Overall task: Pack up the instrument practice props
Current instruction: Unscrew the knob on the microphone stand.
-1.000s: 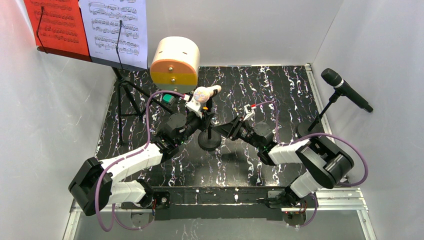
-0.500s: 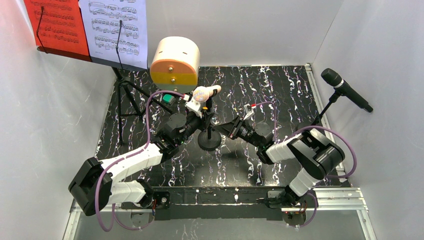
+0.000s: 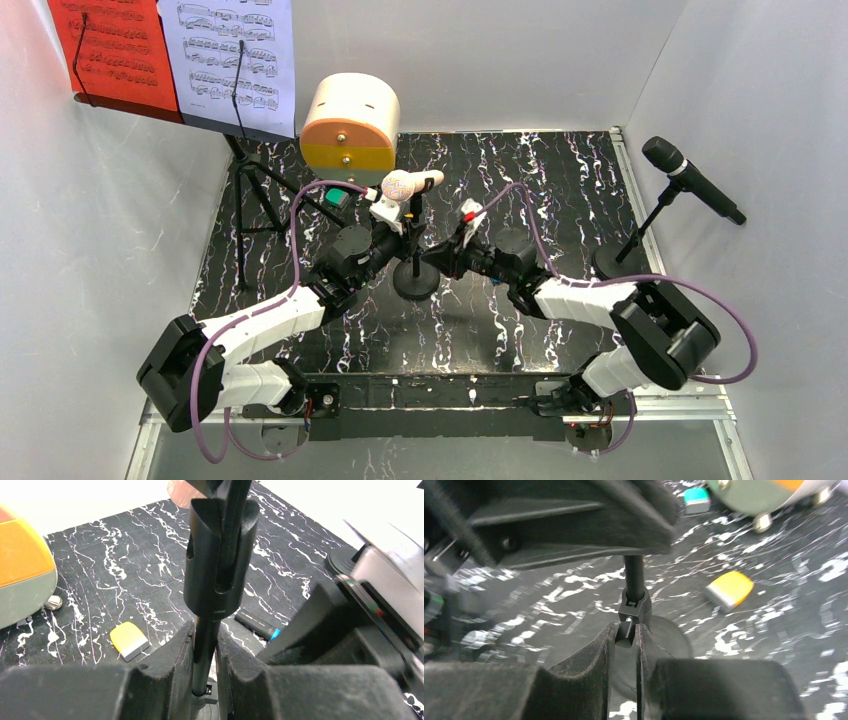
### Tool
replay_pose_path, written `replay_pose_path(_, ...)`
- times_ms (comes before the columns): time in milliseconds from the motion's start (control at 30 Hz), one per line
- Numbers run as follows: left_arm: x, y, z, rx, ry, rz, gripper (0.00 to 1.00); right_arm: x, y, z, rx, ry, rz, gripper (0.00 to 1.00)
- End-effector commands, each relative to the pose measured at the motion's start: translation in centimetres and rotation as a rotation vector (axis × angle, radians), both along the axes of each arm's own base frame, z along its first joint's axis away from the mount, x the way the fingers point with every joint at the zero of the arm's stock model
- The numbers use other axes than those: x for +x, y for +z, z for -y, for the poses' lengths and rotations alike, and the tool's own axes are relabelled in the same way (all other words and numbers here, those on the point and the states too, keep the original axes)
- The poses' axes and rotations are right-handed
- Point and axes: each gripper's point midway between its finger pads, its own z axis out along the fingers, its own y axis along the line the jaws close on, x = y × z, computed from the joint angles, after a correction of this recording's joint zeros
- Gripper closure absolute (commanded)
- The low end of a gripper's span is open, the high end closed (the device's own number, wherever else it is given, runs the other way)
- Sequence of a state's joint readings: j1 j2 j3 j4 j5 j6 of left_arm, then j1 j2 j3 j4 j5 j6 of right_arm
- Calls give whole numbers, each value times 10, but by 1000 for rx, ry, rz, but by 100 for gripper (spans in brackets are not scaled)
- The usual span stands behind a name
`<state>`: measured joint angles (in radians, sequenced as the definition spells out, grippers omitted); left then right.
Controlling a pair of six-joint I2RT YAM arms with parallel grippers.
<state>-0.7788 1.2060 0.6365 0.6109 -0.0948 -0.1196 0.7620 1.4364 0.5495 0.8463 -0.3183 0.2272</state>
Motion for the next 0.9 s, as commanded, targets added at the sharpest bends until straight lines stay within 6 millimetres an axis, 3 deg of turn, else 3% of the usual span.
replay_pose_path(0,-15,-53,-5,110,-19,-155,100,-9,-35,2,-437,66,454,99)
replay_pose_path(300,-13,-51,-9,111,11,-160,100,0,-52,9,-953,-51,1021,99)
replay_pose_path(533,-11,-50,-15,118,42,-160,100,-3,-43,3,-996,-152,1165,97)
replay_pose_path(700,-11,-51,-16,123,44,-159,100,-9,-28,-2,-872,-168,1069,72)
replay_pose_path(767,-10,-51,-16,124,48,-158,100,-16,-19,-5,-767,-166,987,57)
replay_pose_path(867,-10,-52,-16,125,48,-157,100,-28,-4,-10,-586,-159,825,48)
